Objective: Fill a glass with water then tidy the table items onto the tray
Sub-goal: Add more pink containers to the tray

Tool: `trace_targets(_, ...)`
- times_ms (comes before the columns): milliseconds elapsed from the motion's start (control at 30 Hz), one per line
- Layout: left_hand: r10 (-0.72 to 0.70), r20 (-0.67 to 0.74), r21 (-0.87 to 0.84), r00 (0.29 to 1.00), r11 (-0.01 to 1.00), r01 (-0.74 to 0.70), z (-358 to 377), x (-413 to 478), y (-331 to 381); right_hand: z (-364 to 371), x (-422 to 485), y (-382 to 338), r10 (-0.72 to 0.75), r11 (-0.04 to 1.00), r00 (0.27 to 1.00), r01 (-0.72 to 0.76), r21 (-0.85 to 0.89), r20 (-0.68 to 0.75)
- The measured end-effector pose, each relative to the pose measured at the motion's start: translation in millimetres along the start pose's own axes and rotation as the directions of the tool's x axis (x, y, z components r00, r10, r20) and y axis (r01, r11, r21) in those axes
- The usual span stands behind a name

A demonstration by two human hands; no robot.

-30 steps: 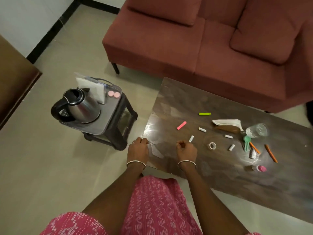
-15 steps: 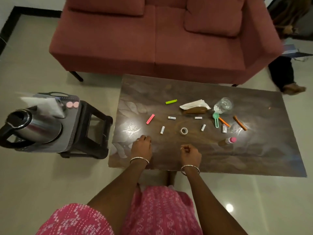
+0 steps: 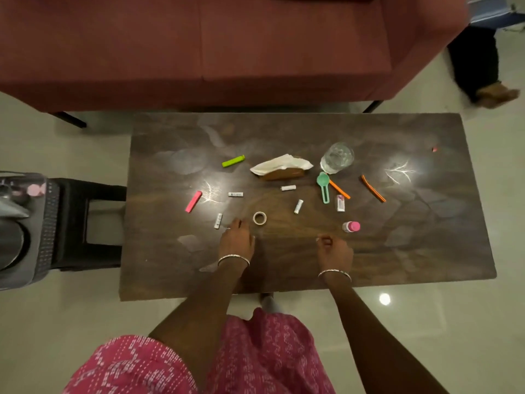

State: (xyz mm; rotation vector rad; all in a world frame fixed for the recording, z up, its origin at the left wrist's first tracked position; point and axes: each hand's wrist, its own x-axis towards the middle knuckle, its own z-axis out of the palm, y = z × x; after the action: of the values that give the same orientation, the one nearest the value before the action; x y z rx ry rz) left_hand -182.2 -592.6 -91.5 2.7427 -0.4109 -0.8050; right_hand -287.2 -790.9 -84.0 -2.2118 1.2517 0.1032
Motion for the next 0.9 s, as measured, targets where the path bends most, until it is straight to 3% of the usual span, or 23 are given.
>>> trace_targets(133, -0.091, 0.036, 0.046, 0.995, 0.995, 0.089, 24, 37, 14, -11, 42, 29, -0.101, 0.994, 0.983, 0.092, -0.063, -0.155)
trace_targets(267, -0.126, 0.07, 0.019, 0.99, 0.992, 0.125, 46, 67, 18, -16, 78, 54, -0.04, 0.995, 0.956, 0.011, -0.1, -0.291)
trace_targets(333, -0.131, 0.066, 0.022, 0.989, 0.991, 0.13, 54, 75, 18, -14, 94, 69, -0.039, 0.99, 0.974, 0.007, -0.144, -0.223)
trace_targets(467, -0.165, 0.081, 0.084, 0.983, 0.984, 0.158, 64, 84, 19, -5, 118, 85, 0.131, 0.986, 0.985, -0.118, -0.115, 0.114)
trace_targets(700, -0.231, 0.067, 0.069, 0.971, 0.972, 0.227, 68, 88, 22, 12, 137, 75, 0.183, 0.979, 0.976, -0.17, -0.116, 0.119)
trace_targets(900, -0.241, 0.023, -0.064, 0.97, 0.968, 0.242, 60, 83, 18, 15, 116, 47, 0.074, 0.994, 0.989, -0.063, -0.092, 0.13)
